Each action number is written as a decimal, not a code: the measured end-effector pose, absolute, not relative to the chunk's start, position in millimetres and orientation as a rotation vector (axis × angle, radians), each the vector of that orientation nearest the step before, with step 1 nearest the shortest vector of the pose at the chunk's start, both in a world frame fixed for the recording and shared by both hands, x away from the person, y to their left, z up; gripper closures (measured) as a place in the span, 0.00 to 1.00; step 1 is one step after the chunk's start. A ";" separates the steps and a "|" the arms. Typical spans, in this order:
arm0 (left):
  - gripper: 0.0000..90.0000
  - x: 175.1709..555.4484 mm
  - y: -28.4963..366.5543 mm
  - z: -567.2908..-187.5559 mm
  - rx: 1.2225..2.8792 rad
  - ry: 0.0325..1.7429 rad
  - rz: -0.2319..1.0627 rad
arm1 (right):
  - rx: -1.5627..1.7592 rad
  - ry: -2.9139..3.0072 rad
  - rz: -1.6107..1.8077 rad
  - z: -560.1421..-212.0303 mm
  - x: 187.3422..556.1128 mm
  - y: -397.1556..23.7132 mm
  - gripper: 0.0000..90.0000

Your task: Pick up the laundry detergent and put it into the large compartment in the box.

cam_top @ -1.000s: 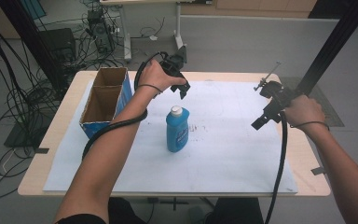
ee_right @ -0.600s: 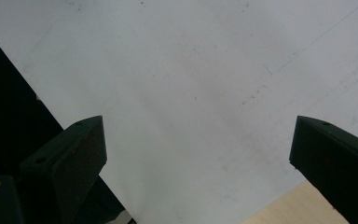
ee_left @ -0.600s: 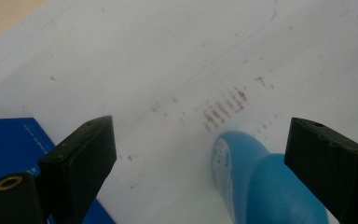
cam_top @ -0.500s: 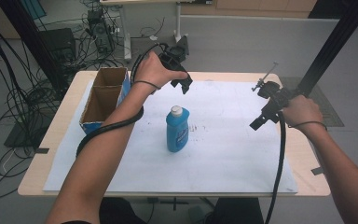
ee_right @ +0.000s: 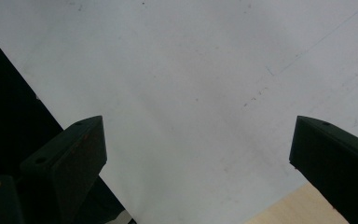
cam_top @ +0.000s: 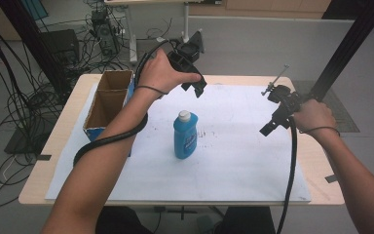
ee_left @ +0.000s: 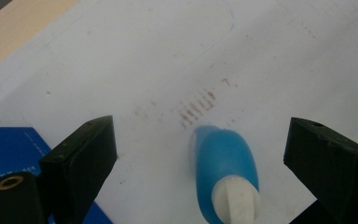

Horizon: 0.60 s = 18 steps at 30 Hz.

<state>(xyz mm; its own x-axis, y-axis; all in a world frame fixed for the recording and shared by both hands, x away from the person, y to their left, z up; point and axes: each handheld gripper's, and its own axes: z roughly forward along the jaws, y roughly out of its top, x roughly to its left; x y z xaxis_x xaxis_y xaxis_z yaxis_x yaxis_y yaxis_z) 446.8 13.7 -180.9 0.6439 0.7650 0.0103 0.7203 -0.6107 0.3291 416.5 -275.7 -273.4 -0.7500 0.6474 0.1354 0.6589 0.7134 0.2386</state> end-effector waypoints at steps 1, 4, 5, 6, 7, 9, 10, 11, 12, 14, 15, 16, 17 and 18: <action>0.11 445.1 13.4 -179.9 2.563 1.194 0.217 | -1.091 -2.874 -0.423 -273.3 416.4 -275.8 0.04; 0.11 439.3 13.8 -175.2 2.564 1.176 0.227 | -1.074 -2.884 -0.422 -273.4 416.6 -276.3 0.04; 0.11 437.4 13.9 -173.8 2.564 1.174 0.229 | -1.087 -2.876 -0.428 -273.6 416.2 -275.6 0.04; 0.11 435.4 13.9 -172.9 2.560 1.175 0.232 | -1.088 -2.872 -0.423 -273.5 416.1 -275.2 0.04; 0.11 433.1 14.6 -171.7 2.562 1.169 0.236 | -1.087 -2.872 -0.426 -273.9 416.1 -274.9 0.04; 0.11 430.1 15.3 -170.5 2.561 1.168 0.242 | -1.086 -2.874 -0.425 -273.7 416.1 -274.4 0.04; 0.11 428.7 15.7 -170.0 2.561 1.168 0.244 | -1.074 -2.879 -0.426 -274.0 416.4 -274.5 0.04; 0.11 427.1 16.2 -169.5 2.561 1.166 0.244 | -1.075 -2.879 -0.424 -273.8 416.3 -274.3 0.04; 0.11 425.0 17.1 -169.1 2.557 1.165 0.242 | -1.082 -2.877 -0.425 -273.6 416.1 -273.8 0.04; 0.11 422.7 18.3 -169.1 2.555 1.165 0.249 | -1.082 -2.874 -0.422 -273.7 416.3 -273.1 0.04; 0.11 420.9 20.2 -169.4 2.553 1.165 0.246 | -1.078 -2.877 -0.417 -273.7 416.5 -272.6 0.04; 0.11 420.1 21.1 -169.7 2.553 1.167 0.248 | -1.084 -2.874 -0.419 -273.8 416.3 -271.9 0.04; 0.11 420.1 21.1 -169.7 2.553 1.167 0.248 | -1.084 -2.874 -0.419 -273.8 416.3 -271.9 0.04; 0.11 419.1 21.9 -170.2 2.550 1.169 0.246 | -1.064 -2.884 -0.413 -273.7 416.8 -272.2 0.04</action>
